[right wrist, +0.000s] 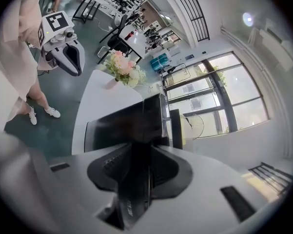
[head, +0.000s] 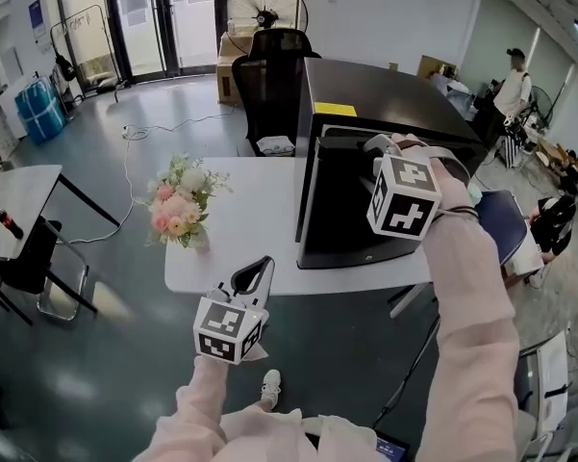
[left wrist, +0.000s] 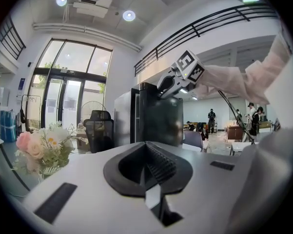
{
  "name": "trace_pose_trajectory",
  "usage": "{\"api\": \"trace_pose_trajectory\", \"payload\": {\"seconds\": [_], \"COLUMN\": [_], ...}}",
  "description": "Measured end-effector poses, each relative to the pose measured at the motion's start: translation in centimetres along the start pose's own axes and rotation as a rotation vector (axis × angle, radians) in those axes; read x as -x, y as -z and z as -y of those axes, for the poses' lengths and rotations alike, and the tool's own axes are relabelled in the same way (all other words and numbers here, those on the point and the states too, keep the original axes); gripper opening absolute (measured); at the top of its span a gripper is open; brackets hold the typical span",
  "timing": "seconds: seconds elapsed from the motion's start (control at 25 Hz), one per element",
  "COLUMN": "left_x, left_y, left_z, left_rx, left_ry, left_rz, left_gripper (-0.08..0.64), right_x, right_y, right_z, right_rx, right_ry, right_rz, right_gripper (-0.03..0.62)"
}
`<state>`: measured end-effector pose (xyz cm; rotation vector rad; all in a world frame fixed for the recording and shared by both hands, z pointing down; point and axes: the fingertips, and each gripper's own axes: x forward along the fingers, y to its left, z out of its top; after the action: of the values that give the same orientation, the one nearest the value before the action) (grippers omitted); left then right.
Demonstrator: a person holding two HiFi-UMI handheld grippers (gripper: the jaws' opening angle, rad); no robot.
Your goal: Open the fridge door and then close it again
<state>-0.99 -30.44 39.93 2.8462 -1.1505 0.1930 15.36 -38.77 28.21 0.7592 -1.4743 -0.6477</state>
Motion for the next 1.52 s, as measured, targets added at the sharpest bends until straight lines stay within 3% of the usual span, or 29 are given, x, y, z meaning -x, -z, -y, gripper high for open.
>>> {"api": "trace_pose_trajectory", "payload": {"seconds": [0.68,1.04,1.28,1.52], "left_x": [-5.9,-6.9,-6.9,-7.0], "left_y": [-0.1,-0.5,-0.7,-0.8], "left_z": [-4.1,-5.1,-5.4,-5.9], "left_rx": [0.006,0.008,0.012,0.022], "left_ry": [0.056,0.077,0.082,0.082], "left_rz": [-0.005,0.015,0.023,0.025], "left_gripper": [0.011,0.011,0.011,0.011], "right_x": [-3.9,-3.9,-3.6,-2.9], "right_y": [0.4,0.2,0.1,0.5], "right_z": [3.3,3.2,3.1,3.6], "right_rx": [-0.044,-0.038,-0.027,-0.081], "right_ry": [0.029,0.141,0.125,0.152], "right_rz": [-0.035,0.023,0.020,0.058], "right_gripper": [0.121,0.132,0.132,0.130]}}
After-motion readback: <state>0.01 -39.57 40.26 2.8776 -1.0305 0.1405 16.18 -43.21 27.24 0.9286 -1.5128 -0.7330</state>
